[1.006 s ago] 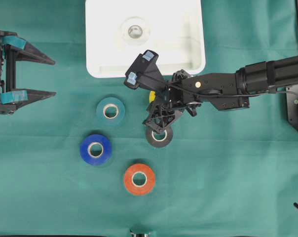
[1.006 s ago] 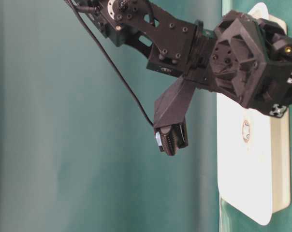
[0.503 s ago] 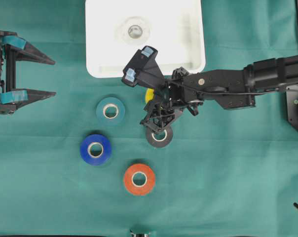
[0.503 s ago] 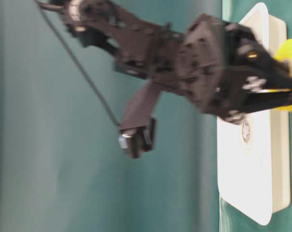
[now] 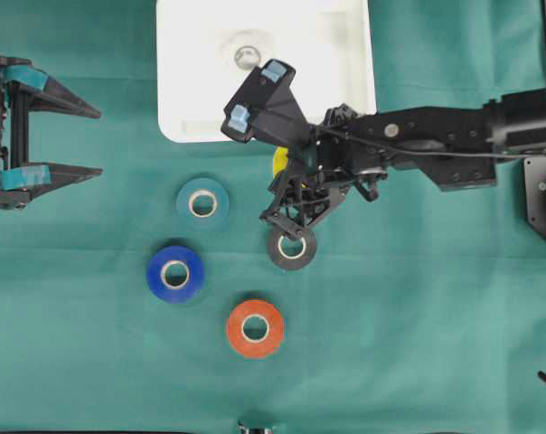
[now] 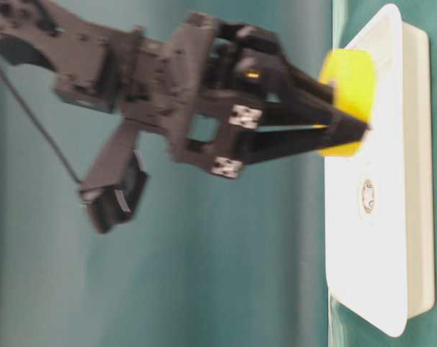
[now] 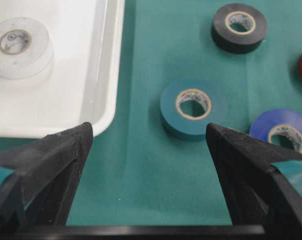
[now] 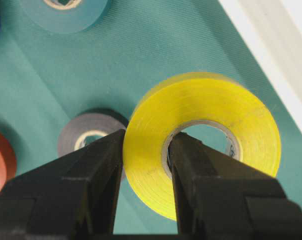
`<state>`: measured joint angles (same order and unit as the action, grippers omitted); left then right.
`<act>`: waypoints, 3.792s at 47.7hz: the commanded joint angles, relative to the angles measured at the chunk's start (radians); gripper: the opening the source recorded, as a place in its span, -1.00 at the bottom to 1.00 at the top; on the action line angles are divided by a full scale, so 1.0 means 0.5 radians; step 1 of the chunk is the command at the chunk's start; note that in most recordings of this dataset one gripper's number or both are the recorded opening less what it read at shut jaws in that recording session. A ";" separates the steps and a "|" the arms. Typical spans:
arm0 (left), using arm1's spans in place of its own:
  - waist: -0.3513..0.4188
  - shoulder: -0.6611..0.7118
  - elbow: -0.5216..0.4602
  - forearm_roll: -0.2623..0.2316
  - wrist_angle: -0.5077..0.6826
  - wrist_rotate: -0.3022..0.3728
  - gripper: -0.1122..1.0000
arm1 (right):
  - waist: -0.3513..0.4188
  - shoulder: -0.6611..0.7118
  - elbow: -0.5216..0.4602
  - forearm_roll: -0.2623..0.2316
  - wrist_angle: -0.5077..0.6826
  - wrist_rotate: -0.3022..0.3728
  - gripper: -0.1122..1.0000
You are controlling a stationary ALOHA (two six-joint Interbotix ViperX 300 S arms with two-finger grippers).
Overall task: Pick up the tape from a random location and place it into the white case.
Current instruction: 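Lift the yellow tape roll toward the white tray, then carry the yellow roll over the tray and lower it inside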
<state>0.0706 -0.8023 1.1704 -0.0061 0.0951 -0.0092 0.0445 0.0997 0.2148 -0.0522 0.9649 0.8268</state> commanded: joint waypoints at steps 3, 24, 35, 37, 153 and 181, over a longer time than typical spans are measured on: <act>-0.003 0.006 -0.040 -0.003 -0.009 -0.003 0.94 | 0.003 -0.120 -0.126 -0.037 0.132 -0.003 -0.30; 0.009 0.006 -0.040 -0.006 -0.009 -0.003 0.94 | 0.006 -0.227 -0.374 -0.104 0.586 -0.009 -0.30; 0.012 0.006 -0.040 -0.003 -0.009 -0.003 0.94 | 0.012 -0.245 -0.393 -0.110 0.623 -0.012 -0.30; 0.012 0.006 -0.040 -0.006 -0.009 -0.003 0.94 | 0.012 -0.245 -0.393 -0.110 0.623 -0.012 -0.30; 0.012 0.006 -0.040 -0.003 -0.009 -0.037 0.94 | -0.715 -0.245 -0.371 -0.221 0.390 -0.672 -0.30; 0.012 0.006 -0.040 -0.003 -0.009 -0.037 0.94 | -0.715 -0.245 -0.371 -0.221 0.387 -0.675 -0.30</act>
<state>0.0736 -0.8023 1.1704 -0.0061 0.0951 -0.0276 -0.3129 0.0107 0.0491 -0.1626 1.1628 0.4893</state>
